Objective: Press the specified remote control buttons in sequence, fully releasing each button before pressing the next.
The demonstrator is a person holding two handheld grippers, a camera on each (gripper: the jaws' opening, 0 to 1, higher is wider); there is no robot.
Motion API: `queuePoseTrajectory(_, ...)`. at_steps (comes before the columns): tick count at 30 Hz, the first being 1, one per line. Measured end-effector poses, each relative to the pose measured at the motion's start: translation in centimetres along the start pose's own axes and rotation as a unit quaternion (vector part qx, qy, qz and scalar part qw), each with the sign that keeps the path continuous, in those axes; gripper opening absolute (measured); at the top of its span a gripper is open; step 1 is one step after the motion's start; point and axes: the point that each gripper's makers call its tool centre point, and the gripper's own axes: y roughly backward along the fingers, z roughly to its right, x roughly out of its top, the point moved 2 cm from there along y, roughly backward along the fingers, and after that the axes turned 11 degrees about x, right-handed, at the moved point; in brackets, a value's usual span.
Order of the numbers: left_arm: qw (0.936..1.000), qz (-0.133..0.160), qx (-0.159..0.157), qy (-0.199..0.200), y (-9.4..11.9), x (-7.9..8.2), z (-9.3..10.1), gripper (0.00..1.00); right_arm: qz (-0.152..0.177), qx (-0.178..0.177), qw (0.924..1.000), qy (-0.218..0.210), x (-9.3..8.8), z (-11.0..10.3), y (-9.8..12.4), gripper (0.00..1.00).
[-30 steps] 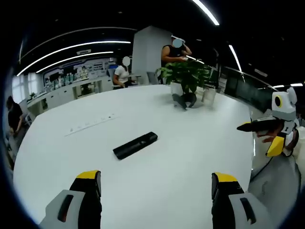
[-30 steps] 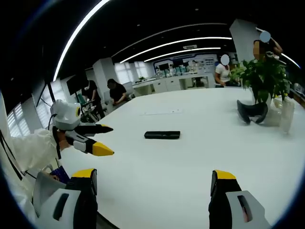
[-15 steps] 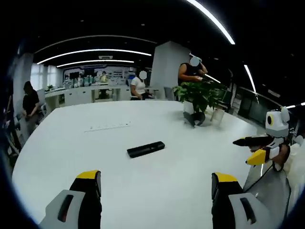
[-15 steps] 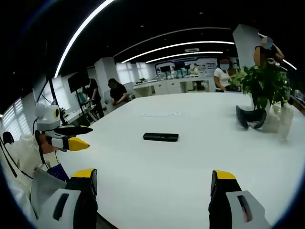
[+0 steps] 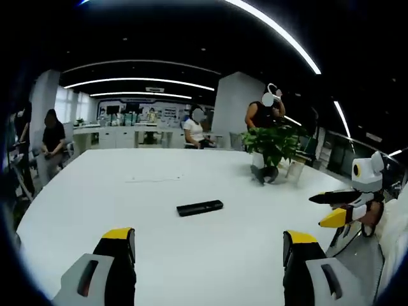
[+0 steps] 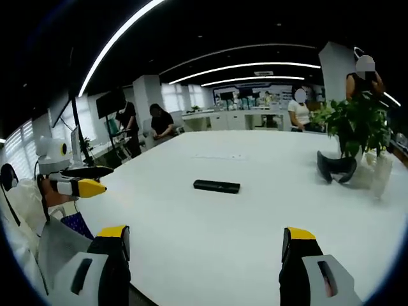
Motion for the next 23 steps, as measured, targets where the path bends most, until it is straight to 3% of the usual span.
queuePoseTrajectory(6,0.9999,-0.002,0.009,-0.01,0.4,-0.44,-0.08,0.99,0.01,0.008,0.9999,-0.003,0.04,-0.33,0.02,0.99)
queuePoseTrajectory(23,0.9998,-0.001,0.02,-0.001,0.45,-0.8,-0.42,0.99,0.001,0.013,0.9999,0.01,-0.08,-0.6,-0.09,0.99)
